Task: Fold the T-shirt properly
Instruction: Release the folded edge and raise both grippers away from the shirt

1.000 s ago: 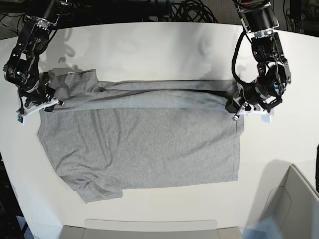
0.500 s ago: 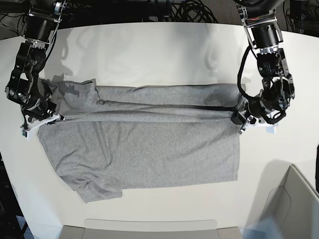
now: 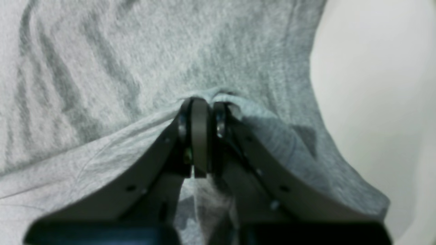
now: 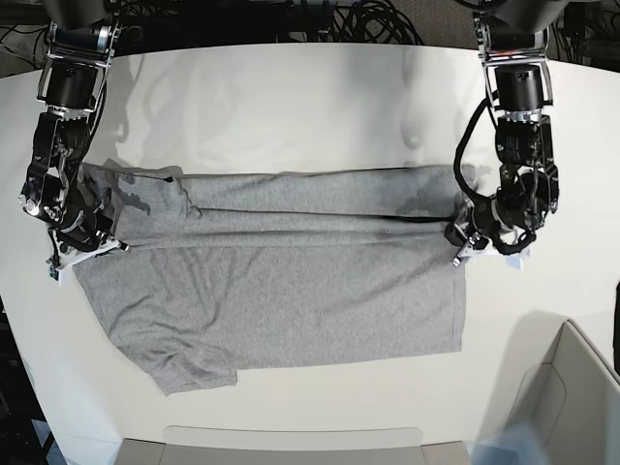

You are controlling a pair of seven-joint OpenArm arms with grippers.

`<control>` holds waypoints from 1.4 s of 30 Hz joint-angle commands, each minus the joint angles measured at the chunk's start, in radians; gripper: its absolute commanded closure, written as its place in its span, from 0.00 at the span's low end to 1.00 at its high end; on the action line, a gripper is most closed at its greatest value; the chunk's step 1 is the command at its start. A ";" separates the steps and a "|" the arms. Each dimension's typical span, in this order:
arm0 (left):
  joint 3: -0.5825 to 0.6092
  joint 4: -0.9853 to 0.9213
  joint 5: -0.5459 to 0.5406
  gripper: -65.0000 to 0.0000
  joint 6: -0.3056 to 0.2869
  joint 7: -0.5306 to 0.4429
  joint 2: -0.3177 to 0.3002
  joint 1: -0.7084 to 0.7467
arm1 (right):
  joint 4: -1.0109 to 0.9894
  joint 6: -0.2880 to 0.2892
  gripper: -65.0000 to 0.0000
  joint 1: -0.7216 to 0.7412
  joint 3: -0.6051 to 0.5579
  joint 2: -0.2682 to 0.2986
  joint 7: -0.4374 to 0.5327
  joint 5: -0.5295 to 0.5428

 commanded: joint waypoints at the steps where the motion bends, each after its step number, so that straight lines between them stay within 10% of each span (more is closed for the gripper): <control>1: -0.004 0.021 -0.001 1.00 -0.003 -0.026 -0.017 -0.031 | 0.019 -0.001 1.00 0.040 0.003 0.025 0.034 -0.005; 25: -0.002 -0.062 -0.001 1.00 -0.005 -0.031 -0.017 -0.108 | -0.202 -0.003 1.00 0.134 -0.080 0.025 0.225 -0.005; 32: -0.002 -0.059 -0.001 0.73 -0.002 -0.020 -0.019 -0.108 | -0.192 -0.007 0.73 0.134 -0.083 0.024 0.228 -0.005; 42: -0.012 0.026 -0.001 0.72 -0.002 0.074 -0.019 -0.108 | -0.037 -0.006 0.66 0.138 -0.078 0.027 0.119 -0.002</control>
